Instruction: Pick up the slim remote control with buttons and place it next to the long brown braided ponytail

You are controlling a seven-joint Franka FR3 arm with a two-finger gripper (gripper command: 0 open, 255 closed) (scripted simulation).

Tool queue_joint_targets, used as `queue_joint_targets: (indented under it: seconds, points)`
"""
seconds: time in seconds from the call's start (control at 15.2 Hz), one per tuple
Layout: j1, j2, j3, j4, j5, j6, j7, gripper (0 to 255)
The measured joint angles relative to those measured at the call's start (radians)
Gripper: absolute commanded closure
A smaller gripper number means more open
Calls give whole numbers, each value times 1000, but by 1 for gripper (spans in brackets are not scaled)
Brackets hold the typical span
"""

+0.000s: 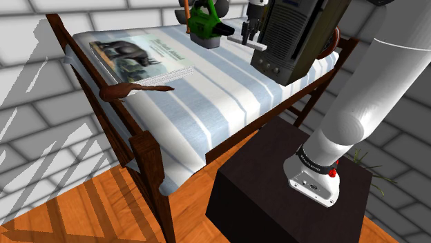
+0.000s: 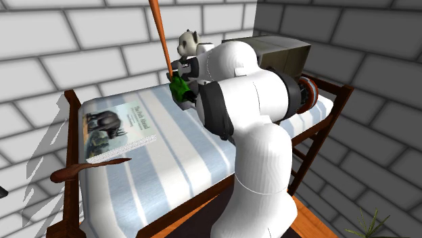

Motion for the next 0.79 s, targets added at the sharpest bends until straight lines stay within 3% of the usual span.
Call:
queue_joint_targets:
  seconds: [0.59, 0.79]
  points:
    - [-1, -17, -1, 100, -7, -113, 4, 255]
    - [27, -68, 18, 55, -23, -114, 54, 255]
